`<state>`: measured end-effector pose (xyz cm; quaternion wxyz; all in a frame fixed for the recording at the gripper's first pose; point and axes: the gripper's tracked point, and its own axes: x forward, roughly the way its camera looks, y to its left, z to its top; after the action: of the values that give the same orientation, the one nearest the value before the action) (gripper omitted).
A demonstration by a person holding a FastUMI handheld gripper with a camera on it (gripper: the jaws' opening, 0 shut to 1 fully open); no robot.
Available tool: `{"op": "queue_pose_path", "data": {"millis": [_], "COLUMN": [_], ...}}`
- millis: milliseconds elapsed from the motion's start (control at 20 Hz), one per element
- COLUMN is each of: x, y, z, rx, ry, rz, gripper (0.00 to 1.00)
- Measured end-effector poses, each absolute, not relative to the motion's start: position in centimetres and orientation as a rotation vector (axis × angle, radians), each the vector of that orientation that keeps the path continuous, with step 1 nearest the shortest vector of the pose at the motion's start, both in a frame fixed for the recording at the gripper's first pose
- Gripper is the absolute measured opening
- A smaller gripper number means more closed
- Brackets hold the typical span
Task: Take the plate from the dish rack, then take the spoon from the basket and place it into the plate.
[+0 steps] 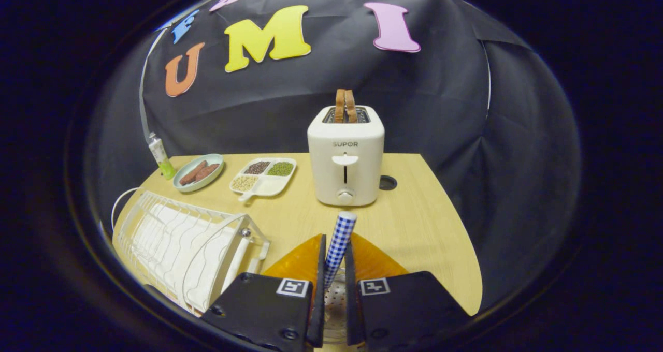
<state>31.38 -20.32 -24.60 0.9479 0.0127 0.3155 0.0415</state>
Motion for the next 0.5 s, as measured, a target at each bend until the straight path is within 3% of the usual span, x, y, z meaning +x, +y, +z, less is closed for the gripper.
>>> {"op": "queue_pose_path", "data": {"millis": [150,500], "x": [30.9,29.2], "y": [-20.2,-21.1], "z": [-23.6,-18.9], "rx": [0.010,-0.009], "ry": [0.628,0.505], "rz": [0.087,0.032], "gripper": [0.16,0.15]}}
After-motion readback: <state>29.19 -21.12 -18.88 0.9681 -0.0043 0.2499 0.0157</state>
